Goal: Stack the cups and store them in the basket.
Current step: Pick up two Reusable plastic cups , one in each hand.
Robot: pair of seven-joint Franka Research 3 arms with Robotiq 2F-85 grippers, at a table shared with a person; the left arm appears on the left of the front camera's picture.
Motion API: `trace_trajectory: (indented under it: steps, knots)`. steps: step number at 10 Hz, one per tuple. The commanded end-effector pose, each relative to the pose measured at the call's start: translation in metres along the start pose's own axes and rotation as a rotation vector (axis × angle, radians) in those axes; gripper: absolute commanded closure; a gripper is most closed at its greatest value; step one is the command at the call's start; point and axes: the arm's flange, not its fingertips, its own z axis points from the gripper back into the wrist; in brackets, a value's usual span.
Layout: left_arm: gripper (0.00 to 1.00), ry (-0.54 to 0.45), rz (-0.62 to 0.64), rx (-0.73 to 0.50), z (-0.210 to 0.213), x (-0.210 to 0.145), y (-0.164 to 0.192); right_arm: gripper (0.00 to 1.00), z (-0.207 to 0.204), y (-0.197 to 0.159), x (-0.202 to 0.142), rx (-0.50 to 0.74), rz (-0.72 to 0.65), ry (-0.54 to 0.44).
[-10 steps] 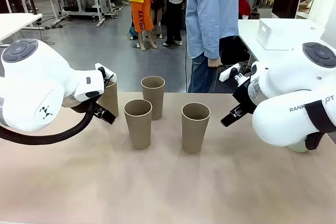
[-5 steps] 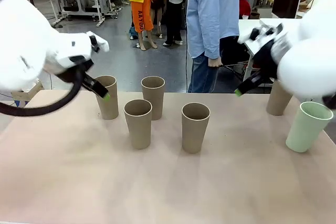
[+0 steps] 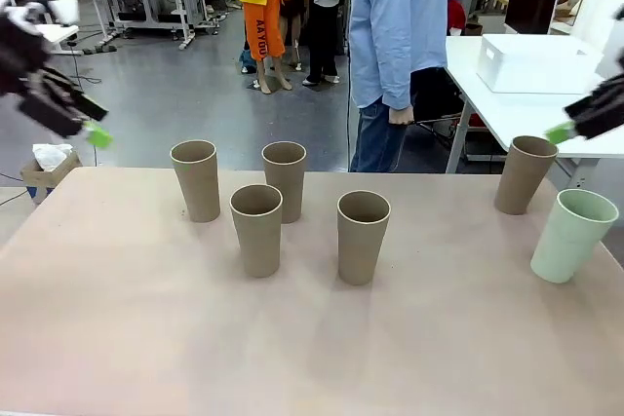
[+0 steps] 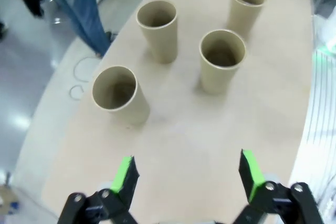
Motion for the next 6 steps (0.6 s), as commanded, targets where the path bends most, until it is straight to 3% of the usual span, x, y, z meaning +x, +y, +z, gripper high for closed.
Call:
trace_trajectory:
  steps: [1,5,6]
  knots:
    - [0.0,-0.087,-0.08,-0.109,0.013,-0.04,0.033,0.0,0.017,-0.039,-0.032,0.108,0.032,-0.095]
    - [0.0,-0.275,-0.133,-0.173,0.03,-0.107,0.043,0.0,0.037,-0.072,-0.09,0.192,0.01,-0.224]
    - [0.0,-0.277,-0.117,-0.166,0.029,-0.117,0.038,0.0,0.038,-0.076,-0.095,0.21,0.004,-0.247]
